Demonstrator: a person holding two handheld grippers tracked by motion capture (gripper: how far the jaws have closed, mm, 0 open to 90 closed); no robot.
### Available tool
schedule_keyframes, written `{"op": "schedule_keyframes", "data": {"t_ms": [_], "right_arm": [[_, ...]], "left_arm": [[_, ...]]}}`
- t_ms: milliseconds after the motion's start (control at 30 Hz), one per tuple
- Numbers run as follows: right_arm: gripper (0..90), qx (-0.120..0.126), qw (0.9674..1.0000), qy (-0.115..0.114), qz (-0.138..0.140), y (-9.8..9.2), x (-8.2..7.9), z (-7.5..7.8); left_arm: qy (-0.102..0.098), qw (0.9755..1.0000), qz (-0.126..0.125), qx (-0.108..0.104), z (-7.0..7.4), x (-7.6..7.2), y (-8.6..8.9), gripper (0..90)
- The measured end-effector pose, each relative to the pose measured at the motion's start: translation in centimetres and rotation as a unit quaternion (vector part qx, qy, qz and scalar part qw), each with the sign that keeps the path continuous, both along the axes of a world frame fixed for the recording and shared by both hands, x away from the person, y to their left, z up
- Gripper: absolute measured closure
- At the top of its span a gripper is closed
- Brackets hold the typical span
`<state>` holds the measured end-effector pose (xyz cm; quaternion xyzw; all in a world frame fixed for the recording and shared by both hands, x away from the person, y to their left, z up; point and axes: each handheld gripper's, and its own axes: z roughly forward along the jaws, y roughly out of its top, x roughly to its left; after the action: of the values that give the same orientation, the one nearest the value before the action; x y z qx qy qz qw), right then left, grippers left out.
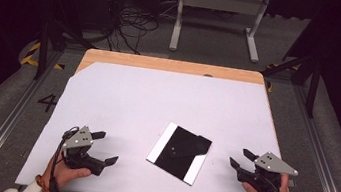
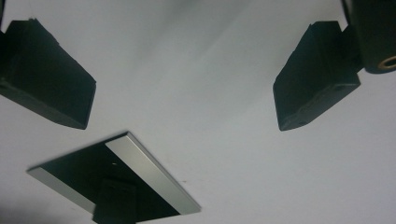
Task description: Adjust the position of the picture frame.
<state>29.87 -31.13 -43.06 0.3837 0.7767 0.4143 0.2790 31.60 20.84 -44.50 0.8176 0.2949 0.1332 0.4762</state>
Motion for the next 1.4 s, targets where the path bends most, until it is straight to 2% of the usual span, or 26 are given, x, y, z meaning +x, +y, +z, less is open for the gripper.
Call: {"op": "schedule_keyframes", "data": {"t_ms": [33,67,100,133,167,200,233,300,367,433,567,633,700,833,933,1100,1167,1300,1400], "right_arm": [[47.9,0.001,1.0,0.001,0.005,0.1,0.0,0.0],[47.9,0.001,1.0,0.001,0.005,0.1,0.0,0.0],[53.1,-0.004,0.9999,0.005,0.01,0.3,0.1,-0.1],[56.3,-0.001,0.9999,0.007,0.013,0.3,0.2,-0.1],[56.3,-0.001,0.9999,0.007,0.013,0.3,0.2,-0.1],[60.0,0.001,0.9998,0.009,0.017,0.3,0.2,-0.1],[62.5,0.0,0.9998,0.013,0.018,0.4,0.4,-0.1],[68.0,0.003,0.9995,0.021,0.022,0.6,0.7,-0.2],[72.1,0.001,0.9993,0.028,0.026,0.8,1.1,-0.3],[76.8,0.0,0.9989,0.035,0.032,1.0,1.6,-0.5],[84.0,0.001,0.9984,0.043,0.038,1.5,2.4,-0.7],[85.4,0.0,0.9981,0.045,0.042,1.8,2.8,-0.7],[86.2,-0.004,0.9979,0.046,0.045,2.1,3.1,-0.8],[86.7,-0.005,0.9978,0.045,0.048,2.6,3.6,-0.8],[86.7,-0.001,0.9977,0.045,0.051,3.0,4.1,-0.8],[86.8,-0.002,0.9975,0.048,0.05,3.3,5.0,-1.1],[86.9,0.0,0.9975,0.05,0.049,3.4,5.3,-1.1],[90.0,-0.002,0.9974,0.055,0.046,3.6,6.2,-1.3],[90.0,-0.008,0.9972,0.059,0.045,3.9,6.7,-1.6]], "left_arm": [[-0.003,0.9999,0.015,0.002,-0.2,-0.1,-0.1,8.2],[-0.003,0.9999,0.015,0.002,-0.2,-0.1,-0.1,9.7],[-0.004,0.9997,0.024,0.005,-0.3,0.0,-0.2,12.4],[0.006,0.9995,0.025,0.016,-0.6,0.1,-0.5,13.6],[0.006,0.9995,0.025,0.016,-0.6,0.1,-0.5,15.1],[0.009,0.9994,0.025,0.022,-0.7,0.2,-0.7,15.1],[0.017,0.9994,0.02,0.024,-0.8,0.2,-0.7,18.3],[0.016,0.9994,0.012,0.028,-0.9,0.1,-0.9,24.0],[0.02,0.9991,-0.01,0.036,-0.9,0.0,-0.9,31.7],[0.018,0.9979,-0.036,0.051,-0.9,-0.3,-1.1,43.0],[0.016,0.9961,-0.068,0.054,-0.8,-0.9,-1.8,69.7],[0.017,0.9945,-0.083,0.062,-0.9,-1.0,-2.6,78.4],[0.021,0.9934,-0.09,0.068,-1.0,-1.1,-3.2,82.9],[0.026,0.9917,-0.1,0.076,-1.1,-1.0,-4.0,88.3],[0.03,0.9914,-0.104,0.074,-1.1,-0.8,-4.6,89.9],[0.035,0.9873,-0.127,0.09,-1.4,-0.3,-6.4,90.0],[0.037,0.9863,-0.133,0.09,-1.5,-0.3,-6.9,90.0],[0.042,0.9832,-0.143,0.105,-1.8,-0.2,-8.2,90.0],[0.046,0.9828,-0.148,0.099,-1.8,0.1,-8.9,90.0]]}}
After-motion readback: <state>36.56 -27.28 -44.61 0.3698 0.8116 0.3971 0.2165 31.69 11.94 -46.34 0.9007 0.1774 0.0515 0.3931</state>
